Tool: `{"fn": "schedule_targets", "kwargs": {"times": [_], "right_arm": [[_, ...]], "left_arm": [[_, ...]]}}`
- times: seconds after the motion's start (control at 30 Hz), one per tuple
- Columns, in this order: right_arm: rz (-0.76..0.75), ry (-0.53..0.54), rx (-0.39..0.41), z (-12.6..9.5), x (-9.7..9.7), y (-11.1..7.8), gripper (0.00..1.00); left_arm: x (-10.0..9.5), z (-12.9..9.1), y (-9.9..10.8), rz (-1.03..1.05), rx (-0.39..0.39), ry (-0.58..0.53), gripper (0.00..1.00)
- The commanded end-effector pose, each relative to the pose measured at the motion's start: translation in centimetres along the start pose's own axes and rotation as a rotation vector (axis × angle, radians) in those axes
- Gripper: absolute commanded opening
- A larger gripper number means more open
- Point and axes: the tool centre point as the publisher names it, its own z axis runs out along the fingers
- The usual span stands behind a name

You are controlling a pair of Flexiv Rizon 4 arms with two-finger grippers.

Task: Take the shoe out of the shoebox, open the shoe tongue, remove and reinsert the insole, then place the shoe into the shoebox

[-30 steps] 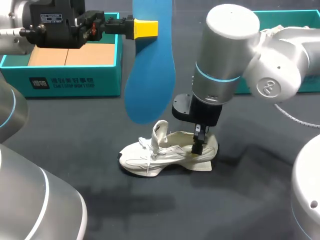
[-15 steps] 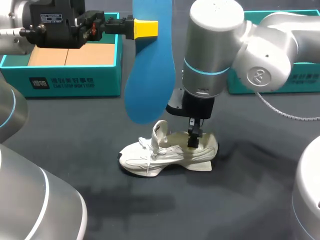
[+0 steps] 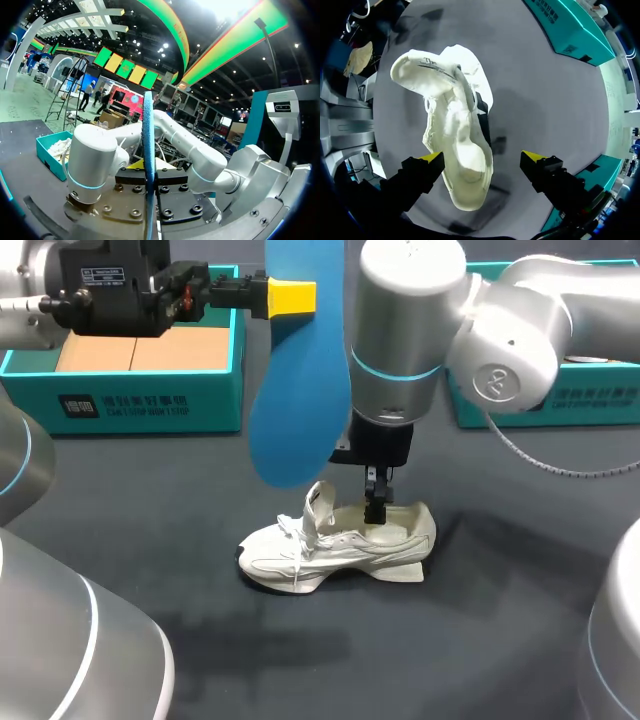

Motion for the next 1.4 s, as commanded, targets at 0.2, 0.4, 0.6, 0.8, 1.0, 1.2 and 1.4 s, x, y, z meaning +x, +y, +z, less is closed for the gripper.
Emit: {"fn": "schedule_targets", "kwargs": {"times": [0.2, 0.4, 0.6, 0.8, 1.0, 1.2, 1.4], "right_arm": [[-0.010, 0.037, 0.003, 3.4, -1.4, 1.2, 1.00], [-0.024, 0.053, 0.001, 4.7, -1.8, 1.4, 0.96], [-0.022, 0.078, -0.005, 5.7, -1.9, 1.2, 0.95], [-0.031, 0.088, -0.011, 6.4, -1.7, 1.1, 0.91], [-0.032, 0.101, -0.028, 6.9, -1.1, 0.8, 0.68], [-0.037, 0.111, -0.044, 7.2, -0.7, 1.0, 0.35], [-0.045, 0.127, -0.043, 7.5, -0.3, 1.3, 0.00]], "left_arm": [[0.0, 0.1, 0.0, -0.001, -0.002, 0.000, 0.00], [0.0, 0.1, 0.0, -0.001, -0.002, 0.000, 0.00], [0.0, 0.1, 0.0, -0.001, -0.002, 0.000, 0.00], [0.0, 0.1, 0.0, -0.001, -0.002, 0.000, 0.00], [0.0, 0.1, 0.0, -0.001, -0.002, 0.000, 0.00], [0.0, 0.1, 0.0, -0.001, -0.002, 0.000, 0.00], [0.0, 0.1, 0.0, -0.001, -0.002, 0.000, 0.00]]}}
